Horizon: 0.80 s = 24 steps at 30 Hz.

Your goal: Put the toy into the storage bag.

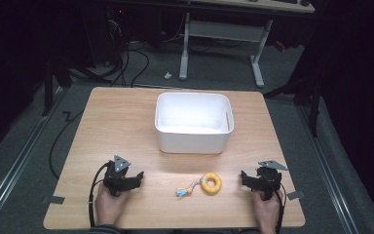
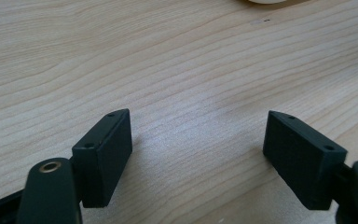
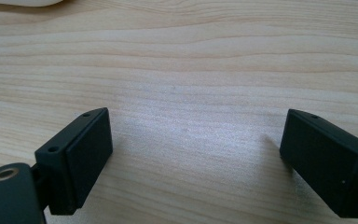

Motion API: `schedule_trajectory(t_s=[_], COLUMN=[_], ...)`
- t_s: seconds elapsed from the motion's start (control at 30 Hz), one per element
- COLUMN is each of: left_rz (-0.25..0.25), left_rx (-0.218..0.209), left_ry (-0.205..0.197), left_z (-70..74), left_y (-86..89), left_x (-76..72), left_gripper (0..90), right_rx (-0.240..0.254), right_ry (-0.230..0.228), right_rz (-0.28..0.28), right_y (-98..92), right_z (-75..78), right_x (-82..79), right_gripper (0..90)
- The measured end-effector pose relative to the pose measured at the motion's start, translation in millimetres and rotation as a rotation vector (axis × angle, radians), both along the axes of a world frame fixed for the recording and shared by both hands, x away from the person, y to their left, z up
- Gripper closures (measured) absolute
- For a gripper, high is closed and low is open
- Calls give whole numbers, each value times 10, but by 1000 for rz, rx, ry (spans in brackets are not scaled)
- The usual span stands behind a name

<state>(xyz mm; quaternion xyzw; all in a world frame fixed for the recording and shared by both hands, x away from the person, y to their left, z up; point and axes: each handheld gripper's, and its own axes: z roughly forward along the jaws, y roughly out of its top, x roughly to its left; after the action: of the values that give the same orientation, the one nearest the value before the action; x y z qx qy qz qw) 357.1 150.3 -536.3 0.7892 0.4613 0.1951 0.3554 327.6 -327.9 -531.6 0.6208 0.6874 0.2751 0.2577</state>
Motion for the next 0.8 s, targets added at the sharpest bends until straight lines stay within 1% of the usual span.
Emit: schedule_trajectory(t_s=[0.3, 0.43, 0.57, 0.63, 0.77, 0.8], left_rz=[-1, -1, -1, -2, -2, -2], left_rx=[0, -7, 3, 2, 3, 2], left_ry=[0, 2, -1, -1, -1, -1], left_z=[0, 1, 0, 0, 0, 0], left_y=[2, 9, -1, 0, 1, 1], left_x=[0, 1, -2, -1, -1, -1], left_gripper=[243, 243, 243, 244, 244, 244], right_rx=[-1, -2, -1, 0, 0, -1], right_ry=[-1, 1, 3, 3, 3, 0], right_rz=[2, 4, 6, 18, 21, 39], right_y=[1, 5, 9, 2, -1, -7], right_z=[0, 0, 1, 0, -1, -1], right_x=[2, 6, 9, 12, 15, 24], right_gripper=[92, 92, 91, 85, 85, 84])
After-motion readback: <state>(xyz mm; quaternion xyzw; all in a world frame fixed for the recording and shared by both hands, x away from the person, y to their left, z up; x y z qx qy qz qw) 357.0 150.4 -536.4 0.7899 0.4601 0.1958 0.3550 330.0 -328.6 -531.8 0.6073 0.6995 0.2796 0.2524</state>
